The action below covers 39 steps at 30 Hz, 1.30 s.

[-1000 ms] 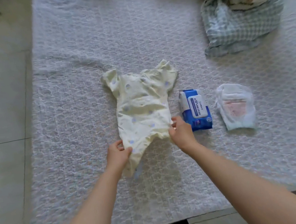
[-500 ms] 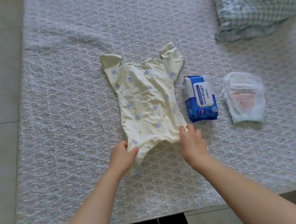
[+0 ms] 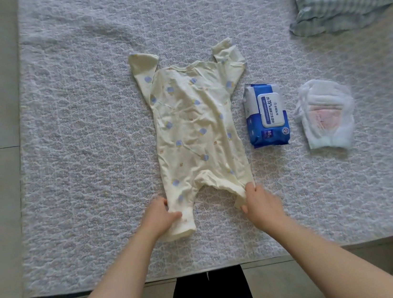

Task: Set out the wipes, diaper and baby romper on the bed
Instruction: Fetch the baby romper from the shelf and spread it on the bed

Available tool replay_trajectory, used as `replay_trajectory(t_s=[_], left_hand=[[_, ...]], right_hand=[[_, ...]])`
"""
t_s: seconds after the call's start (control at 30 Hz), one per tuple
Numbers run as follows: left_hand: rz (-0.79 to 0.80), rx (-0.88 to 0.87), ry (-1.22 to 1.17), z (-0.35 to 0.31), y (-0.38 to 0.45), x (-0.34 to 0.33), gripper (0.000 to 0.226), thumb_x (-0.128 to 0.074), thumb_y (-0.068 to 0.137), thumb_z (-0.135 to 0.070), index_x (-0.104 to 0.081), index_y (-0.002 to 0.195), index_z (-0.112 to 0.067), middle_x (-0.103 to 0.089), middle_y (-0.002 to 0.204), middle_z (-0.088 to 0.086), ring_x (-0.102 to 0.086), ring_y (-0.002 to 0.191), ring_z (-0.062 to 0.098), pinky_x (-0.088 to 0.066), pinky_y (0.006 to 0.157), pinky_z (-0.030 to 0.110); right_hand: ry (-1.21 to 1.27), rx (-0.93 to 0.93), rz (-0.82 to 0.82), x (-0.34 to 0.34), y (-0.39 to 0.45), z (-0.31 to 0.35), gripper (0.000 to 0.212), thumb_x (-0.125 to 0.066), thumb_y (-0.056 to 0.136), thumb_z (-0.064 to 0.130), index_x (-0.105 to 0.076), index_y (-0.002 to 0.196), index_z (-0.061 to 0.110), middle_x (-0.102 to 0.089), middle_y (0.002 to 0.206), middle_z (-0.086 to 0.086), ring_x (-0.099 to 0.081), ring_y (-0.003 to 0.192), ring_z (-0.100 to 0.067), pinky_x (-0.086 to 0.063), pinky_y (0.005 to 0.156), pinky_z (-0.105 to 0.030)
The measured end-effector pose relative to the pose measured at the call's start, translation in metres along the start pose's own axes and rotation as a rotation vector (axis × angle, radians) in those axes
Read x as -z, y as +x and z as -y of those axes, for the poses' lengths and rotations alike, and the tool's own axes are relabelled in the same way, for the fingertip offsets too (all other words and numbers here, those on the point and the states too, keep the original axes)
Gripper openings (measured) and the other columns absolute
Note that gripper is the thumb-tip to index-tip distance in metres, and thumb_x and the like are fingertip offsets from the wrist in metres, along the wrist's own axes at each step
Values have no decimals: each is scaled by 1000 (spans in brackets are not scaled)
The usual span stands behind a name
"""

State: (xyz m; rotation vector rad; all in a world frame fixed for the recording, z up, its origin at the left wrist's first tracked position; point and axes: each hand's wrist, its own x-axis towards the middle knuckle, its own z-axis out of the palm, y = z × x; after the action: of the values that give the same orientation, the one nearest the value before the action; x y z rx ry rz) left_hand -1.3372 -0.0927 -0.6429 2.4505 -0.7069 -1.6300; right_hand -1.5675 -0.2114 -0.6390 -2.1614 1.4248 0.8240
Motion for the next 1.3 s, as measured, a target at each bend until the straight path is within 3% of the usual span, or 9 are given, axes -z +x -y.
replay_trajectory(t_s=[0.13,0.2,0.27,0.37,0.5,0.7,0.93,1.13,1.3], left_hand=[[-21,74,76,0,16,9,32,-72,78,-19,-54,103,-12,-64,103,8,-60,86,23,-51,73,38],[-89,69,74,-4,22,14,42,-72,77,-19,-50,112,-14,-60,110,8,-58,92,24,-51,77,39],[-186,-4,112,-11,29,16,58,-70,77,-19,-44,129,-15,-51,125,8,-55,108,27,-50,84,40],[-258,-130,87,-35,43,21,52,-67,82,-19,-49,131,-15,-50,129,6,-54,111,24,-49,90,40],[-242,-234,-29,-80,64,32,37,-64,87,-16,-56,123,-14,-59,119,3,-57,103,20,-52,90,39],[-170,-305,-41,-130,91,42,40,-57,90,-15,-54,129,-15,-58,124,3,-55,109,21,-53,88,42],[-222,-342,-164,-177,116,53,36,-55,89,-13,-59,124,-13,-62,118,5,-59,104,21,-50,90,35],[-238,-380,-167,-228,148,72,31,-55,90,-13,-62,120,-11,-65,115,4,-60,105,21,-49,88,33],[-175,-319,-307,-261,173,79,31,-56,90,-17,-61,120,-12,-66,115,10,-62,107,27,-51,95,42]], right_hand=[[368,-139,-4,7,21,-1,45,-60,90,36,-40,122,10,-58,113,-10,-59,95,-29,-51,74,-41],[538,-204,-6,15,36,0,58,-63,88,38,-38,129,5,-55,124,-13,-57,106,-31,-51,87,-47],[577,-212,-15,24,52,3,66,-61,88,45,-38,134,2,-51,131,-15,-53,114,-32,-48,95,-49],[546,-175,-59,40,74,11,70,-55,91,45,-33,141,2,-43,140,-16,-45,126,-33,-42,102,-47],[521,-110,-101,64,105,24,63,-54,94,35,-32,140,-1,-44,138,-20,-45,124,-36,-43,99,-46],[591,-140,-115,86,139,35,61,-54,95,32,-30,141,0,-43,140,-20,-44,126,-37,-41,101,-45],[854,-215,-84,104,166,42,46,-52,93,28,-45,131,3,-59,118,-13,-55,100,-25,-45,80,-34],[949,-269,-190,130,200,49,46,-46,93,19,-40,134,-1,-53,130,-18,-51,117,-34,-44,97,-42],[1181,-303,-187,147,233,51,35,-50,89,22,-50,117,1,-60,111,-14,-57,109,-33,-47,92,-41]])
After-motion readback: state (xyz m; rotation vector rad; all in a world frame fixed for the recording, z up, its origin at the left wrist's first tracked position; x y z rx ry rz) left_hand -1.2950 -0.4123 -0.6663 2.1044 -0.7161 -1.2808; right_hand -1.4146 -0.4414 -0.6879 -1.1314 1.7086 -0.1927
